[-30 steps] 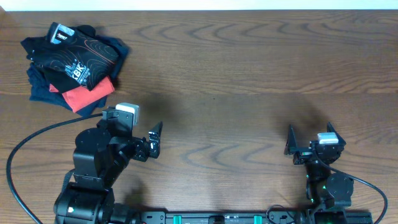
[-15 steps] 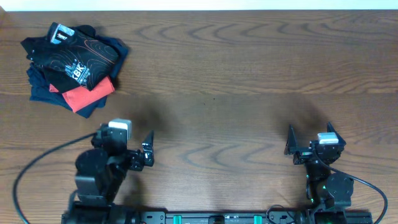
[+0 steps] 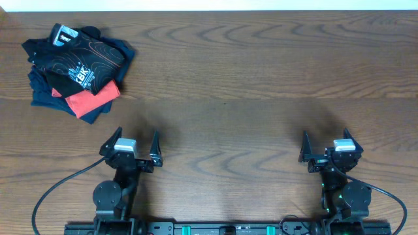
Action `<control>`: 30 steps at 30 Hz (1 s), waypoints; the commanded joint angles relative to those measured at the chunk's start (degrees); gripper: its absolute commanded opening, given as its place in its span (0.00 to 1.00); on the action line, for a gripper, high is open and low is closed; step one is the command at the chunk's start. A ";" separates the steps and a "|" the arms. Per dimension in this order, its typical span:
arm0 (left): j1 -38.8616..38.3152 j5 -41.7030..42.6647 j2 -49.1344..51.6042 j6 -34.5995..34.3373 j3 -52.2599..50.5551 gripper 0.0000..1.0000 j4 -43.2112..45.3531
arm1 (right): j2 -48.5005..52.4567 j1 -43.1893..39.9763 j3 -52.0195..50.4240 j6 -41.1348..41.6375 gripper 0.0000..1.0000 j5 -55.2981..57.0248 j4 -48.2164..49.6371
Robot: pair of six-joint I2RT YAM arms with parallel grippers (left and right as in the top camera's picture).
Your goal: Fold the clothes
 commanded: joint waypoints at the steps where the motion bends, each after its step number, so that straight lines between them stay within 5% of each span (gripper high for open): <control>1: 0.55 -4.15 -2.54 0.57 -0.83 0.98 0.07 | -0.35 0.46 -0.26 -0.90 0.99 0.00 0.00; 8: 0.55 -10.21 -2.54 0.48 -0.81 0.98 -7.74 | -0.35 0.46 -0.26 -0.92 0.99 0.00 0.00; 30: 0.55 -9.55 -2.38 0.07 -0.81 0.98 -7.85 | -0.35 0.48 -0.26 -0.90 0.99 0.00 0.00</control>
